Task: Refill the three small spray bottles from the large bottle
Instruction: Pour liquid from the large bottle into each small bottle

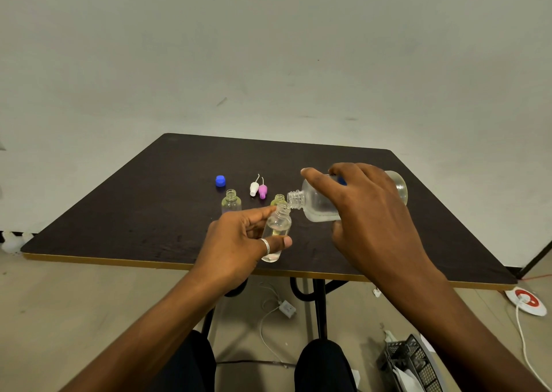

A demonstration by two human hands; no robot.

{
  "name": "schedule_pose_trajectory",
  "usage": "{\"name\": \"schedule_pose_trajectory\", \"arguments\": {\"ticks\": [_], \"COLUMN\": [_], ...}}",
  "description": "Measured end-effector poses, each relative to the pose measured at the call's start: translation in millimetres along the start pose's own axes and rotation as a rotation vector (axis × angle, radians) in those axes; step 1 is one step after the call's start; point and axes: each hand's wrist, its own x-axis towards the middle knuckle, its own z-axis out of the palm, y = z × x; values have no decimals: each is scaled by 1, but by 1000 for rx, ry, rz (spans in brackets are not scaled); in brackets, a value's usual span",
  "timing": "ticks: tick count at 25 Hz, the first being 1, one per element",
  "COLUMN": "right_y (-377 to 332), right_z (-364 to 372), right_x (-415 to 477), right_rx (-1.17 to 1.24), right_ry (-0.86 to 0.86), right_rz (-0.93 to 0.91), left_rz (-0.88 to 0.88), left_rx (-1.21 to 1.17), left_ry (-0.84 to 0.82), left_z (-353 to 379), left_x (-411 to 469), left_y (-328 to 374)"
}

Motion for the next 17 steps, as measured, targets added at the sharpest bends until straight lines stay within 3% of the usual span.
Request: {"name": "schedule_pose_trajectory", "arguments": {"ticks": [17], "right_y": [0], "right_z": [-1], "right_x": [0], "right_rx": [-2], "right_ry": [-16], "right_rz": [5], "left_rz": [13], "left_rx": [-8], "left_ry": [-8], "left_z": [0], "left_x": [1], "left_y": [-2]}}
